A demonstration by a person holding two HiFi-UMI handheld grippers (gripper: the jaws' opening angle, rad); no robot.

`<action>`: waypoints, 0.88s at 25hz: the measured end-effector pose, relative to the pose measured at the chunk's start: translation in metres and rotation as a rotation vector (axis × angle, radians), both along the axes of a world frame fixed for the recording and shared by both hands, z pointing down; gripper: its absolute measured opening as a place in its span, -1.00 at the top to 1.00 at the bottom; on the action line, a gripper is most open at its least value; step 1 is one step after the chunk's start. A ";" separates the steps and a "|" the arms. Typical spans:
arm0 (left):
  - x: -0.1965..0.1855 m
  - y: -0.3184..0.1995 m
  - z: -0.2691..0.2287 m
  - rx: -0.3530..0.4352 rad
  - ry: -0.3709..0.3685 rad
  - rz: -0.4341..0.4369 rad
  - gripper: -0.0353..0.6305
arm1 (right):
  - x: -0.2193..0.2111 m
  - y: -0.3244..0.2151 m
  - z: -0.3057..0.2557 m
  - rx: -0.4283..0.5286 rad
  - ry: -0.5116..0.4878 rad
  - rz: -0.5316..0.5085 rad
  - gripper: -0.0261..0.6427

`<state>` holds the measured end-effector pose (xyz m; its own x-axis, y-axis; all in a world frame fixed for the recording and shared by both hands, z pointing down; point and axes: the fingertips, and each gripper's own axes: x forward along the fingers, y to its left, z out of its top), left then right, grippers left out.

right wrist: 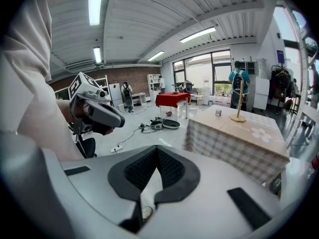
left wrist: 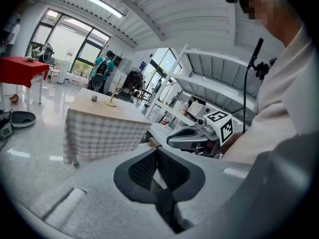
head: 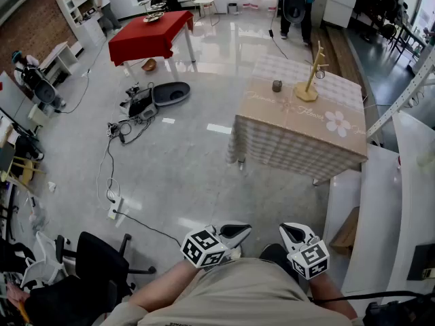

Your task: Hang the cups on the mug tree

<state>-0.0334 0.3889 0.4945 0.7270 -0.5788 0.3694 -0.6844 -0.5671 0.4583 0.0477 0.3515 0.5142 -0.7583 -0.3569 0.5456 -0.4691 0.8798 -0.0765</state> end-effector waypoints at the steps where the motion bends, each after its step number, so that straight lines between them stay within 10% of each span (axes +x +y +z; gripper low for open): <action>1: -0.003 -0.001 0.002 0.001 -0.008 0.001 0.87 | -0.003 0.001 0.001 -0.003 -0.003 -0.001 0.88; 12: 0.004 -0.055 0.013 -0.012 -0.036 0.042 0.87 | 0.008 -0.056 0.010 -0.022 -0.013 0.043 0.88; 22: 0.029 -0.204 -0.003 -0.001 -0.117 0.029 0.87 | 0.020 -0.204 0.000 -0.015 -0.092 0.022 0.87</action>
